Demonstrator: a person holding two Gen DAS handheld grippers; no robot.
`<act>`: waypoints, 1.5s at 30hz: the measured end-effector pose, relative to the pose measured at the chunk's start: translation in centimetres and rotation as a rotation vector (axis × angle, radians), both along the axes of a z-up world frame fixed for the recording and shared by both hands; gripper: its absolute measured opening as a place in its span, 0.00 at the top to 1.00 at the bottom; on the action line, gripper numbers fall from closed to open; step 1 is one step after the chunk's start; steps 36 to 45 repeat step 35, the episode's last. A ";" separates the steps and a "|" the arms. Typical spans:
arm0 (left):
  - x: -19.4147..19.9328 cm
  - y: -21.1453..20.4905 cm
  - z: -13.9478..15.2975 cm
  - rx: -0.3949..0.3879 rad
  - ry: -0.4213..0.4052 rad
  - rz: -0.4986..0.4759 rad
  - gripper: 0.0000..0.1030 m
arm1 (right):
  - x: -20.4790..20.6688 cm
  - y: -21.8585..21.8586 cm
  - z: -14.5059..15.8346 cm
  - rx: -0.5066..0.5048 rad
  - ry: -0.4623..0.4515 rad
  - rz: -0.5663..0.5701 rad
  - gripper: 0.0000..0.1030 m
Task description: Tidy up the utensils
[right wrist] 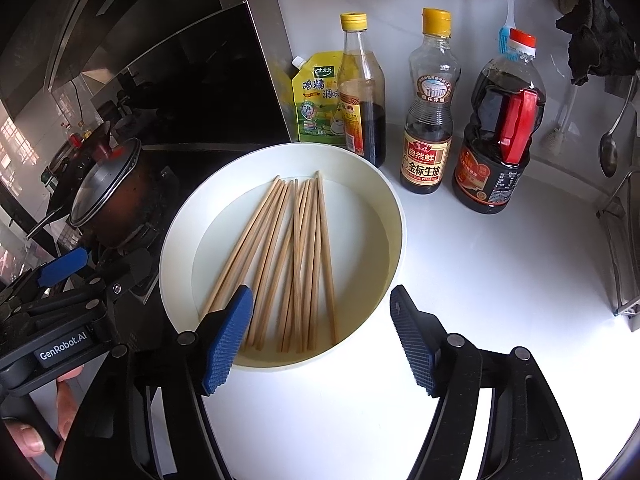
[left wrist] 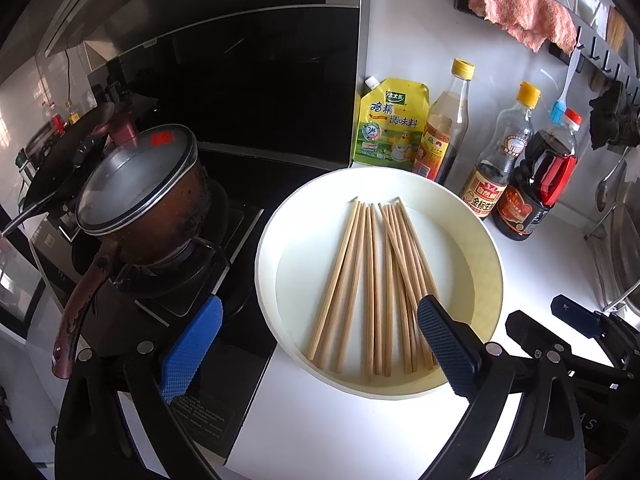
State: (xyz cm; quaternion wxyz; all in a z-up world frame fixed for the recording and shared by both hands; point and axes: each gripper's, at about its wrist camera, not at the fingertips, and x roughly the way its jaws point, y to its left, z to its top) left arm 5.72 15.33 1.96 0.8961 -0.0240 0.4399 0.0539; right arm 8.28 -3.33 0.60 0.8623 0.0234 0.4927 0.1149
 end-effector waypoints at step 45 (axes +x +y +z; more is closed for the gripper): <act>-0.4 -0.3 0.2 0.024 0.008 0.007 0.07 | -0.4 0.3 -0.2 0.003 0.010 0.004 0.34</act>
